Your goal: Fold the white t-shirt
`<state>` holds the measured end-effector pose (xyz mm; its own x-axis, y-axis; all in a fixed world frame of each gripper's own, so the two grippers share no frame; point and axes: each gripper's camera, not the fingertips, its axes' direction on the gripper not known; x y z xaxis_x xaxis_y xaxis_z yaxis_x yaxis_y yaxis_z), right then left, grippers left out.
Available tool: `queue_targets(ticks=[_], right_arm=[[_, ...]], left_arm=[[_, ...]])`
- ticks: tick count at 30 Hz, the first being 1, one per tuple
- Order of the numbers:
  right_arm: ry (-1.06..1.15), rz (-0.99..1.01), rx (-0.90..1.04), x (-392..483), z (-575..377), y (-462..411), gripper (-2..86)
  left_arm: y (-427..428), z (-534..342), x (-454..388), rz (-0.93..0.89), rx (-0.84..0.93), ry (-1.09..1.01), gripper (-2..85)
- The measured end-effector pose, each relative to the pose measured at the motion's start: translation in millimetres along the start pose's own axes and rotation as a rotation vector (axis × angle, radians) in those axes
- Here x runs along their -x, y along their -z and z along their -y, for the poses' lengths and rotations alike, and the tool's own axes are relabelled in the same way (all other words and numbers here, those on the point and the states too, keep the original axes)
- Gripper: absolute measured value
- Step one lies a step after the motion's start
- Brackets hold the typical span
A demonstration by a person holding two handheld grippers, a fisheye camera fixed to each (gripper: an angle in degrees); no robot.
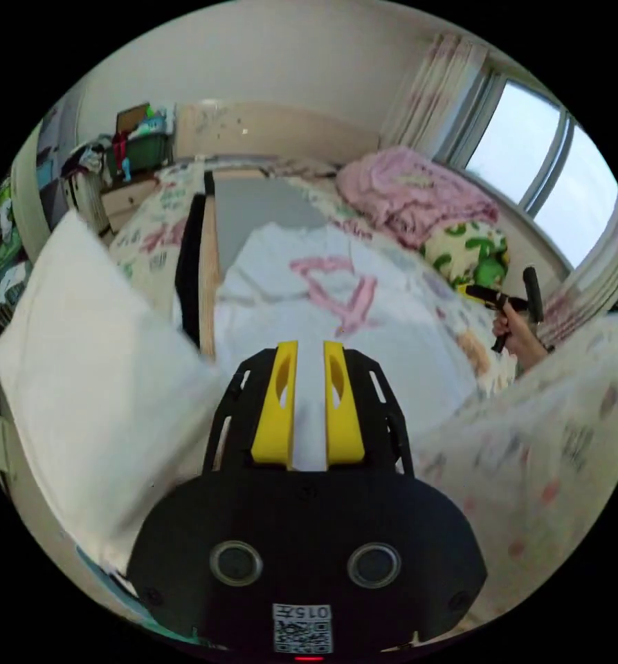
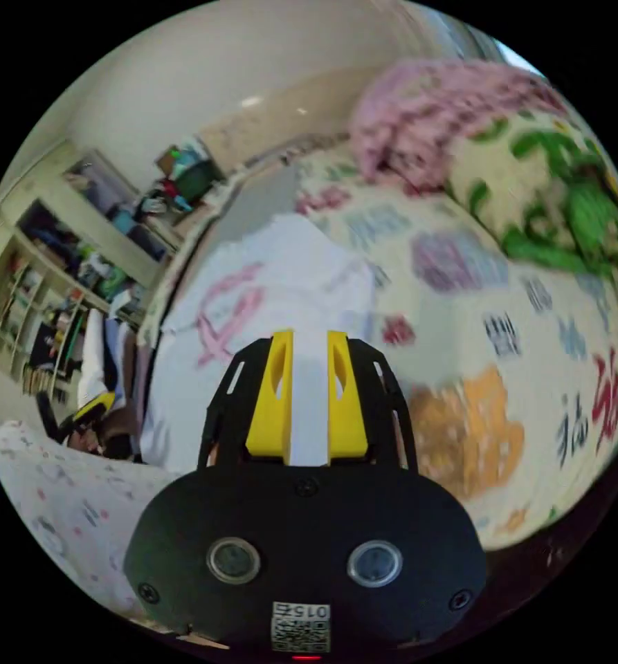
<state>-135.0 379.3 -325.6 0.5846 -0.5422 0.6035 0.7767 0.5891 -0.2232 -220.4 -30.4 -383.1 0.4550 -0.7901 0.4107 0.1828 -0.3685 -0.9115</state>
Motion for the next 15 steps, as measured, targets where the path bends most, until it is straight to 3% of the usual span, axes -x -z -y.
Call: queue_targets(ticks=[5, 9, 15], right_arm=[[-0.203, -0.061, 0.038, -72, -62, 17, 11.2], [-0.248, -0.037, 0.048, -94, -65, 13, 13.3], [-0.167, -0.113, 0.13, -87, -57, 13, 12.2]], left_arm=[[6, -116, 2, 0.224, 0.12, 0.14, 8.4], [-10, -147, 45, 0.095, 0.075, 0.308, 9.0], [-35, -148, 41, 0.07, 0.142, 0.266, 8.7]])
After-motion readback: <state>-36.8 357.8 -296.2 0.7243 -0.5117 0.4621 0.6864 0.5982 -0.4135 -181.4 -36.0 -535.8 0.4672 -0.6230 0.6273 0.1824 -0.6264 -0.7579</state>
